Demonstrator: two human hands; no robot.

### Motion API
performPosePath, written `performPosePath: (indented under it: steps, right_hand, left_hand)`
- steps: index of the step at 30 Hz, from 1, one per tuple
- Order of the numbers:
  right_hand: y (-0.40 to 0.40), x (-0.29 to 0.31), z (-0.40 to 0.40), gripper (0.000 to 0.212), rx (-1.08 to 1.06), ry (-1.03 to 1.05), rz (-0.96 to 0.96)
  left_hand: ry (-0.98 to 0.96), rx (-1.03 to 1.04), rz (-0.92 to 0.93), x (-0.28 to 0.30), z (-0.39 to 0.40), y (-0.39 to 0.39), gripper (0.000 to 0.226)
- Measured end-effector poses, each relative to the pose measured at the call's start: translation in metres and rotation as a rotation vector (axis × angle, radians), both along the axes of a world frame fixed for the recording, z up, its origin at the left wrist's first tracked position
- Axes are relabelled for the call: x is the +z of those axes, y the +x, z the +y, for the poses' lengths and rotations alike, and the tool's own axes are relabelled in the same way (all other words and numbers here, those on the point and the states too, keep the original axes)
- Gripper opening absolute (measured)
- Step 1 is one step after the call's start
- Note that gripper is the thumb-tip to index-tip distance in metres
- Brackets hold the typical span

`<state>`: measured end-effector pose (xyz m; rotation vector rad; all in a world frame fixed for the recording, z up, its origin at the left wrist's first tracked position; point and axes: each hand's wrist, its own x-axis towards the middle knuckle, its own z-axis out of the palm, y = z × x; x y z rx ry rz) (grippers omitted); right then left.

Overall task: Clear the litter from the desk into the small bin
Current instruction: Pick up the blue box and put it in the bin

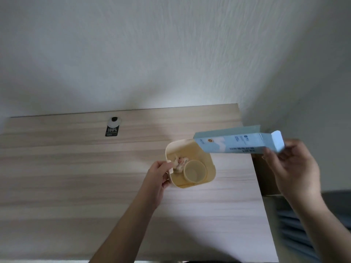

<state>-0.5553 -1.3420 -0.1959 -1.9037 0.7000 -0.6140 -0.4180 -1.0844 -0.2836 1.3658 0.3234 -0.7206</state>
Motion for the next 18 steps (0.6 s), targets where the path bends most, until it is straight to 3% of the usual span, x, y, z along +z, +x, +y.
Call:
performPosePath:
  steps: [6,12,18]
  right_hand:
    - [-0.005,0.002,0.065,0.026,0.119,-0.335,-0.063]
    - [0.013,-0.008,0.127,0.025,0.374,-0.734,-0.087]
    - [0.017,-0.016,0.167,0.003,0.592,-0.879,-0.112]
  left_hand:
    - [-0.022,-0.051,-0.005,0.012,0.033,-0.01,0.045]
    - [-0.07,-0.103,-0.002,0.022,0.077,-0.033,0.05]
    - [-0.073,-0.125,-0.011,0.023,0.119,-0.05,0.035]
